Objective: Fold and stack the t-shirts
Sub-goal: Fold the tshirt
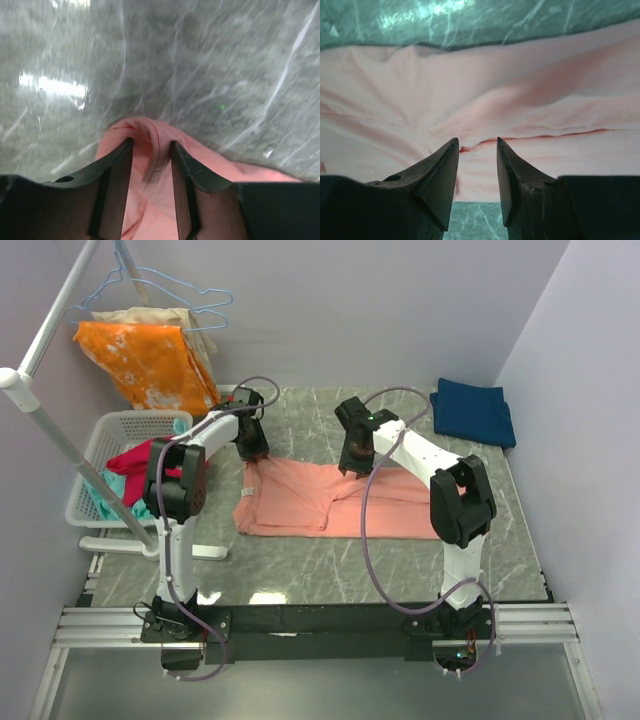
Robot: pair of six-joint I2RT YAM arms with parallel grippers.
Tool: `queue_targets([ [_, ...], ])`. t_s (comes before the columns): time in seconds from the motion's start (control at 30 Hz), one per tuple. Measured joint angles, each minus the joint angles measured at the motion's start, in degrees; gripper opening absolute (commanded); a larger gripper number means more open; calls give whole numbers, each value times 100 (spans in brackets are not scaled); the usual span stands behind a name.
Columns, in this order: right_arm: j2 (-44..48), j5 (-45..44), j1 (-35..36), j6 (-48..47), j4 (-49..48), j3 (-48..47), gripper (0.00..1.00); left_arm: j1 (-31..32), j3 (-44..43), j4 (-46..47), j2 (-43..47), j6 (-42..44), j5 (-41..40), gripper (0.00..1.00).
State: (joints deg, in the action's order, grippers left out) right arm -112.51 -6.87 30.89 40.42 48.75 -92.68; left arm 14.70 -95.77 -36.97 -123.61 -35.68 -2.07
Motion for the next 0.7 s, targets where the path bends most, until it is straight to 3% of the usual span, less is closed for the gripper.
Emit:
queue_targets([
  [0.17, -90, 79, -168, -66, -20, 0, 43, 0, -330, 55, -190, -15, -111, 34],
  [0.37, -273, 190, -179, -87, -20, -2, 42, -15, -608, 96, -293, -118, -286, 2],
  [0.7, -658, 310, -380, -87, -20, -192, 40, -90, -713, 146, -531, -153, -286, 1],
])
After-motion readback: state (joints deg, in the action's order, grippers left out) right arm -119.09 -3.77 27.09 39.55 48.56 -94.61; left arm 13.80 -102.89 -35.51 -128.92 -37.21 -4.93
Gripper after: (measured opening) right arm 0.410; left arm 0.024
